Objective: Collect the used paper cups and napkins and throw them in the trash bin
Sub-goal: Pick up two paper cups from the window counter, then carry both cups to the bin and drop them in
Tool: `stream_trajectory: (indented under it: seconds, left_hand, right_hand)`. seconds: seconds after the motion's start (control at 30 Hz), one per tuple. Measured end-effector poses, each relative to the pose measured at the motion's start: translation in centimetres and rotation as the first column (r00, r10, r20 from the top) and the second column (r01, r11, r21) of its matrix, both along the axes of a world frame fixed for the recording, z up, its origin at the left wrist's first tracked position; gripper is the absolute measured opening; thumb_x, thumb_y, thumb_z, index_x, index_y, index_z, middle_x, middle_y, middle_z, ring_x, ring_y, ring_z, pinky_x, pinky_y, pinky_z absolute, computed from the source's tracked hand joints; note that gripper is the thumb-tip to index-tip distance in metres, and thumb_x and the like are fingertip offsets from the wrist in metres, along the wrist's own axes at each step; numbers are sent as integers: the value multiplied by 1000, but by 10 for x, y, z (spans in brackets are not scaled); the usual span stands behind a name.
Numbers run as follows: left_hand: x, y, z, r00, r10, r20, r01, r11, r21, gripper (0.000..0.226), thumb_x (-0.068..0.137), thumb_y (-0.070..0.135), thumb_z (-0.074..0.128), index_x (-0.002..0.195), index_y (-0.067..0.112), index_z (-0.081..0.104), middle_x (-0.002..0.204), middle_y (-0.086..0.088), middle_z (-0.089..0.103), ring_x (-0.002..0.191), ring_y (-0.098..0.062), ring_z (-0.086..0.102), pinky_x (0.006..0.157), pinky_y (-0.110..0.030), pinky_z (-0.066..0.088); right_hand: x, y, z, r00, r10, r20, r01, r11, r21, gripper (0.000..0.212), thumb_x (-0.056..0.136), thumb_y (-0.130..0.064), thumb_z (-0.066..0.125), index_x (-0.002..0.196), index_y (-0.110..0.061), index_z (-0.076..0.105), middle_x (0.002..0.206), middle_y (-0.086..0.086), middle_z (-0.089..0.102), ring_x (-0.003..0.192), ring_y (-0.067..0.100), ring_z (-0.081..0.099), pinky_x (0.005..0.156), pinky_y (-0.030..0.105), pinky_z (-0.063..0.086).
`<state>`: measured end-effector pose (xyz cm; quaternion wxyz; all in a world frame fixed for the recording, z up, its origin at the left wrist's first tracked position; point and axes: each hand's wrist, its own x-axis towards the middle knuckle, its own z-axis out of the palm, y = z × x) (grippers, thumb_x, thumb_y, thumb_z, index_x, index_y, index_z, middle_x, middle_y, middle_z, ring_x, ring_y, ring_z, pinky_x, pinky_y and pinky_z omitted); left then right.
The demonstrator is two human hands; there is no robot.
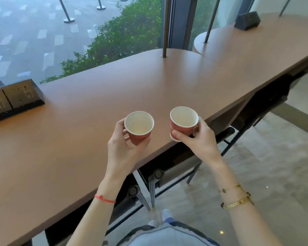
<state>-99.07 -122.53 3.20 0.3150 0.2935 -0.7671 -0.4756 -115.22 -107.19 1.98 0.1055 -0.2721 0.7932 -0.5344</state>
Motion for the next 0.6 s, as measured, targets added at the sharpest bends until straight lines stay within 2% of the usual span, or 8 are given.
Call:
stream_trajectory:
  seconds: [0.1, 0.2, 0.3, 0.4, 0.5, 0.6]
  left_hand:
    - [3, 11, -2, 992, -129, 1, 129, 992, -3, 62, 68, 27, 86, 119, 32, 51, 110, 19, 64, 103, 2, 61, 77, -2, 43]
    - [7, 25, -6, 959, -281, 17, 282, 959, -15, 65, 68, 29, 86, 122, 32, 50, 114, 16, 64, 104, 2, 61, 77, -2, 43]
    - [8, 44, -10, 897, -440, 44, 440, 898, -10, 66, 69, 28, 87, 122, 33, 48, 115, 15, 63, 104, -5, 63, 79, -6, 48]
    - [5, 71, -12, 818, -572, 67, 574, 819, -14, 66, 69, 27, 86, 121, 36, 46, 112, 24, 59, 104, 6, 59, 78, -4, 46]
    - [4, 97, -17, 734, -676, 66, 677, 736, 3, 65, 69, 21, 86, 120, 34, 46, 106, 28, 56, 96, 20, 55, 70, 0, 43]
    - [4, 125, -24, 642, -761, 91, 763, 646, 27, 63, 70, 20, 86, 118, 34, 48, 103, 29, 57, 92, 17, 58, 71, -2, 44]
  right_hand:
    - [26, 34, -3, 993, -118, 25, 118, 993, -17, 78, 60, -57, 81, 126, -29, 50, 120, -10, 60, 113, 8, 56, 92, 23, 50]
    - [56, 70, -10, 964, -263, 44, 264, 964, -30, 83, 54, -68, 77, 125, -33, 51, 117, -12, 62, 109, 2, 58, 83, 11, 49]
    - [86, 106, -18, 897, -440, 40, 441, 897, -20, 75, 54, -63, 78, 119, -32, 56, 105, -12, 66, 92, -4, 61, 72, 6, 45]
    - [118, 142, -26, 800, -599, 44, 599, 801, 8, 67, 53, -63, 78, 110, -35, 57, 94, -14, 65, 79, -2, 58, 66, 10, 42]
    - [151, 174, -34, 695, -715, 83, 716, 698, 18, 61, 51, -63, 79, 104, -40, 57, 98, -12, 67, 87, 5, 61, 72, 19, 48]
    - [188, 205, -38, 580, -806, 113, 811, 585, 11, 59, 51, -62, 79, 103, -42, 57, 101, -14, 67, 95, 9, 63, 80, 27, 51]
